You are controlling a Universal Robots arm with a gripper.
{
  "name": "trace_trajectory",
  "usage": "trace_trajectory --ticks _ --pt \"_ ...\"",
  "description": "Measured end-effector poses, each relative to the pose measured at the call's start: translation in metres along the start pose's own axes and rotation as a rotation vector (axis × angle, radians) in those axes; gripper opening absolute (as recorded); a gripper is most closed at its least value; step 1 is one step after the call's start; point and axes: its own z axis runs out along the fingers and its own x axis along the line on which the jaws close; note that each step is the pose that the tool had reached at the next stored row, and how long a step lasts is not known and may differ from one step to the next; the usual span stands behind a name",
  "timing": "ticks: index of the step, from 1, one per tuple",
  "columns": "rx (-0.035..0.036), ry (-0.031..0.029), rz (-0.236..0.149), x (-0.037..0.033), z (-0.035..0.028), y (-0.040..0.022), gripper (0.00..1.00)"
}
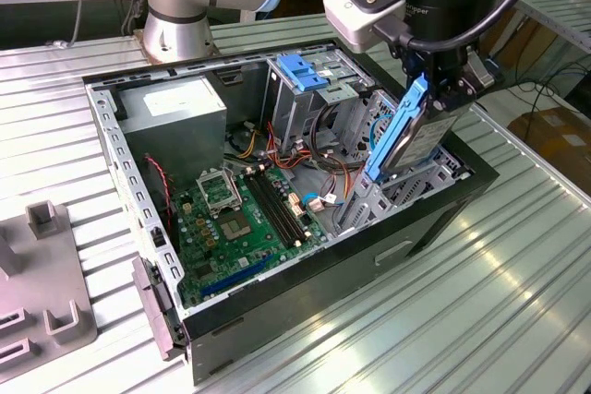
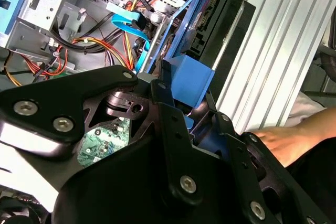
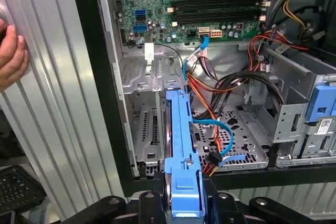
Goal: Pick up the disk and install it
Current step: 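Insert the disk into the insertion slot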
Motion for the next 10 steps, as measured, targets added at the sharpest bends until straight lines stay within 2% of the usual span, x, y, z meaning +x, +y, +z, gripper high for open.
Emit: trace_trajectory --ticks 4,10 --pt "-0.0003 -0.0049 -0.001 0.0002 0.0034 0.0022 0.37" --pt "-0.0009 -0.008 -0.005 0.001 0.0081 0.0056 0.37"
